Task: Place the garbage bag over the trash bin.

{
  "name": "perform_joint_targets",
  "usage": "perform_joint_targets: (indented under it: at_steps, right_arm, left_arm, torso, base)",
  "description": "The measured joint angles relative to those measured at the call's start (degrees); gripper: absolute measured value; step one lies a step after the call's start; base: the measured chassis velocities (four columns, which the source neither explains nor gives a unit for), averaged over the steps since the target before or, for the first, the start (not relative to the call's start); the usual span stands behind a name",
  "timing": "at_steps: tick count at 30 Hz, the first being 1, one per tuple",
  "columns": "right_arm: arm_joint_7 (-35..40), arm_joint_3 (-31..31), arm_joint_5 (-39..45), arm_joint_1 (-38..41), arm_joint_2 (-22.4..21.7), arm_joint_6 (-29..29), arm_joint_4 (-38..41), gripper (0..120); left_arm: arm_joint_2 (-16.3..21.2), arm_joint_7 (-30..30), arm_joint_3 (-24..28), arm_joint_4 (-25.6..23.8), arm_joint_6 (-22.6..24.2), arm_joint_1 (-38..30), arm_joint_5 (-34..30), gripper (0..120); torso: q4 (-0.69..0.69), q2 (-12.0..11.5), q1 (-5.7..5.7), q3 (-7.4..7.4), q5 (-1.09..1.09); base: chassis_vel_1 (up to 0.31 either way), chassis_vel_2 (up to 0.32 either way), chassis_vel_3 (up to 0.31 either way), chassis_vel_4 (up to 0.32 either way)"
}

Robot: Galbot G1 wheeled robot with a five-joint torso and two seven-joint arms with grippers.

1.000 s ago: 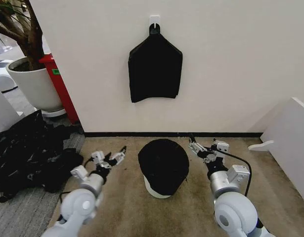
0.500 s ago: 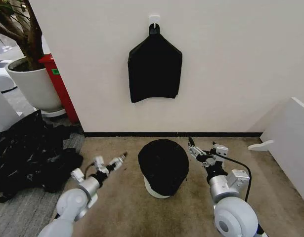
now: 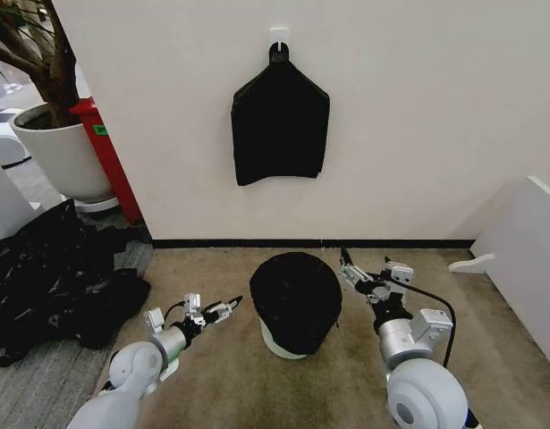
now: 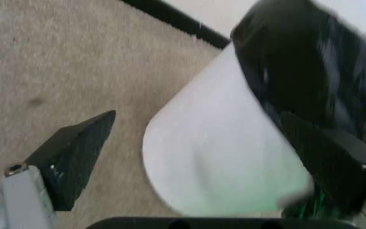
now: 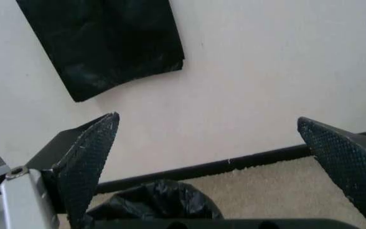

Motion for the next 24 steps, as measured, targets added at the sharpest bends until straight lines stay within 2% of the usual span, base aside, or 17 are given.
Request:
perform_joint_targets:
  at_steps: [6,13,24]
  right_arm:
    - [0.26,0.01,0.14,-0.20,-0.17,-0.21,0.79,100]
    - [0.27,-0.09,-0.09,-0.81,0.30,-0.15,0.93,100]
    - [0.27,0.59,-0.44,-2.29,1.08,0.31,1.28,100]
  left_arm:
    - [0.34,4.03,-1.12,-1.49,-1.82,1.52,-1.00,100]
    - [-1.80,1.75,1.03,0.39,-1.20,-2.63,-2.09,100]
    - [-2.74,0.20,1.93,3.29,-0.72,-6.95,-1.91,100]
  torso:
    - [0.01,0.00,0.00,0.00,0.01]
    - [-0.01,0.00,0.00,0.00,0.00]
    - [0.00,-0.01,0.00,0.00,0.01]
  base:
    - [0.000,0.000,0.000,0.000]
    - [0.000,0.000,0.000,0.000]
    - [0.000,0.000,0.000,0.000]
